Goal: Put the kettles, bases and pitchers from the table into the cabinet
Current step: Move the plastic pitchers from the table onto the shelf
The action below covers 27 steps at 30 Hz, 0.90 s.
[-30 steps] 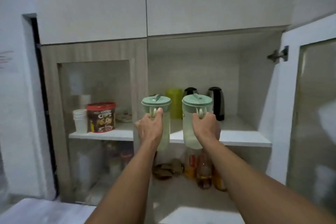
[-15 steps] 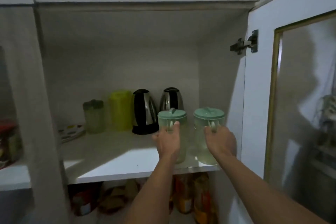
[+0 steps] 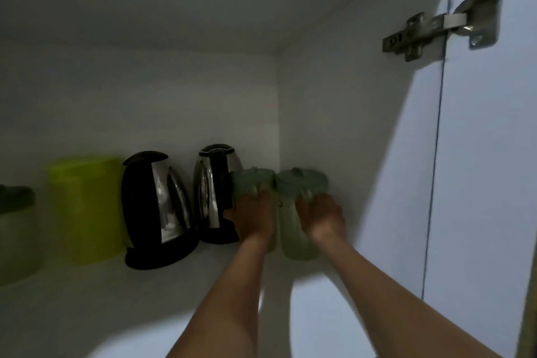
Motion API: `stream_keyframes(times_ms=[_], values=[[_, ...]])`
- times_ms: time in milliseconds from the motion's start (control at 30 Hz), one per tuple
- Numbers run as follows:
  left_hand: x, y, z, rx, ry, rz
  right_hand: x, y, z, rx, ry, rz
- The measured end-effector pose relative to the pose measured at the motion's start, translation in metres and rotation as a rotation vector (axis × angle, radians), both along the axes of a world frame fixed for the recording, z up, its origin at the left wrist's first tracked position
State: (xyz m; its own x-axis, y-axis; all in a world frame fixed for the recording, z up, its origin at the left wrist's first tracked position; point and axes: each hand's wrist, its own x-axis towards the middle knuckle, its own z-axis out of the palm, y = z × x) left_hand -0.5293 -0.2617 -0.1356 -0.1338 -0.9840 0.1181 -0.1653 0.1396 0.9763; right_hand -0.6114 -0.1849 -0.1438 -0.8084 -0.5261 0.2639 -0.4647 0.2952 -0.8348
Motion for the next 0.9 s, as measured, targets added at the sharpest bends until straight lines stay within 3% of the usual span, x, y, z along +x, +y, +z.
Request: stream_keyframes(times_ms=[267, 500, 600, 733, 900], values=[[-0.004, -0.017, -0.001, 0.004, -0.003, -0.005, 0.004, -0.019, 0.000, 0.005, 0.008, -0.037], [0.023, 0.018, 0.000, 0.014, 0.009, 0.060, 0.005, 0.002, 0.000, -0.004, 0.002, 0.009], [0.036, 0.034, -0.002, -0.042, 0.004, 0.097, 0.007, 0.009, 0.000, -0.011, -0.001, 0.012], [0.051, 0.049, -0.022, -0.164, 0.130, 0.197, 0.017, 0.014, -0.004, -0.024, 0.020, 0.037], [0.065, 0.051, -0.019, -0.090, 0.065, 0.262, 0.029, 0.018, 0.000, -0.021, 0.013, 0.063]])
